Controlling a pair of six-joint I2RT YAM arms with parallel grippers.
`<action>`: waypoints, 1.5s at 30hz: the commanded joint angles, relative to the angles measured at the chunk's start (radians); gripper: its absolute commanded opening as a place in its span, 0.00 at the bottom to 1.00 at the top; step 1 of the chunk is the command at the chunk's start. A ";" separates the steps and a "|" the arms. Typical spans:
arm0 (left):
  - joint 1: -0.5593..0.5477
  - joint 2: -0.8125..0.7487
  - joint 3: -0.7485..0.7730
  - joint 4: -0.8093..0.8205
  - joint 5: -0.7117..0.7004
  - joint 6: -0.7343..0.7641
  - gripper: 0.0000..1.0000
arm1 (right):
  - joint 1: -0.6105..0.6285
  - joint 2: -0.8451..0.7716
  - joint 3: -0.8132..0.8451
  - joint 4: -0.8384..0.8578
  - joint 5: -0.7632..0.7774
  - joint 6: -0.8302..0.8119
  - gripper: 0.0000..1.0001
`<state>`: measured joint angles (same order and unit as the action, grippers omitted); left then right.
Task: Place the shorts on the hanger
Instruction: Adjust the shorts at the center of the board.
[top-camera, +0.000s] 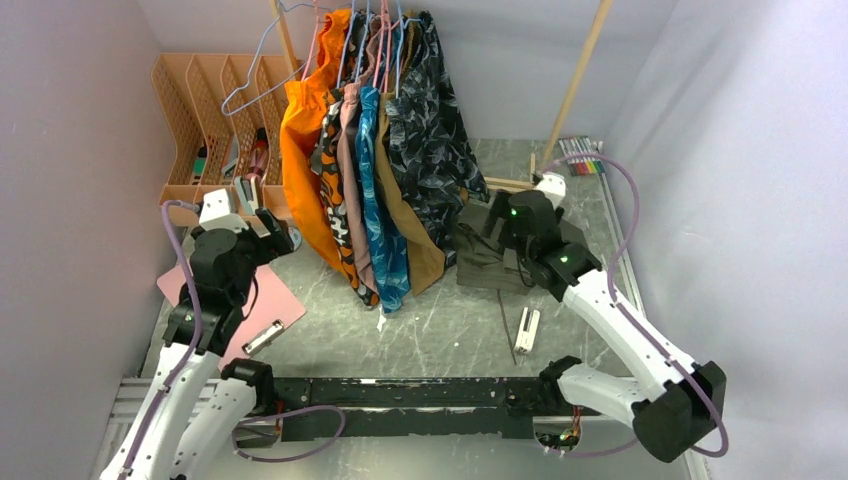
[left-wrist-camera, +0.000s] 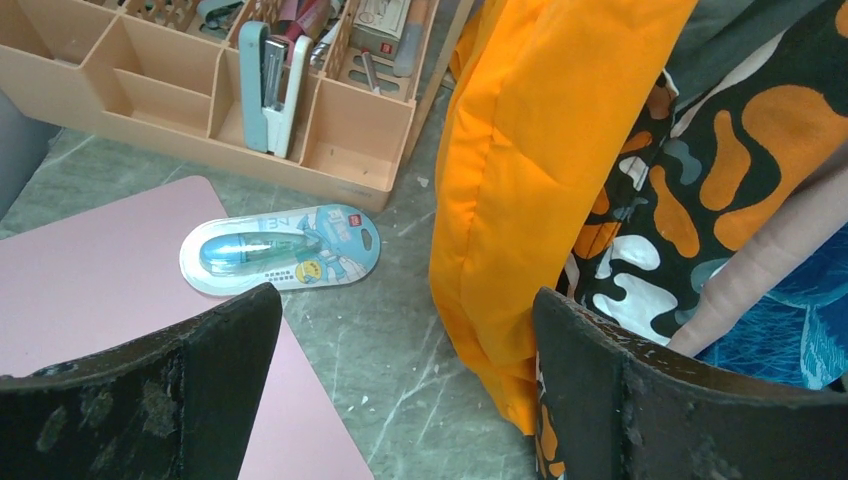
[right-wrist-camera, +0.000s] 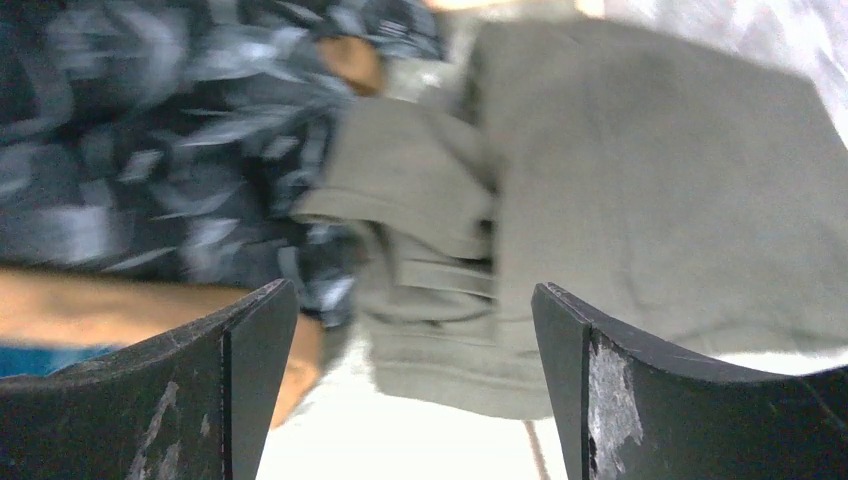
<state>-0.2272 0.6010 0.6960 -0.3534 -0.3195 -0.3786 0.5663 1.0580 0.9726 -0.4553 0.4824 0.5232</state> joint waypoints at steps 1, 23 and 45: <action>-0.015 -0.001 -0.015 0.048 0.032 0.047 0.99 | -0.212 -0.006 -0.150 0.026 -0.155 0.125 0.89; -0.026 0.012 -0.009 0.024 0.022 0.043 0.95 | -0.282 0.117 -0.249 0.114 -0.184 0.114 0.08; -0.027 0.021 -0.006 0.011 0.016 0.040 0.94 | -0.198 0.233 -0.193 0.016 -0.103 0.107 0.36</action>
<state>-0.2470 0.6231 0.6918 -0.3473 -0.3054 -0.3508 0.3660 1.2896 0.8021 -0.4370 0.3450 0.6090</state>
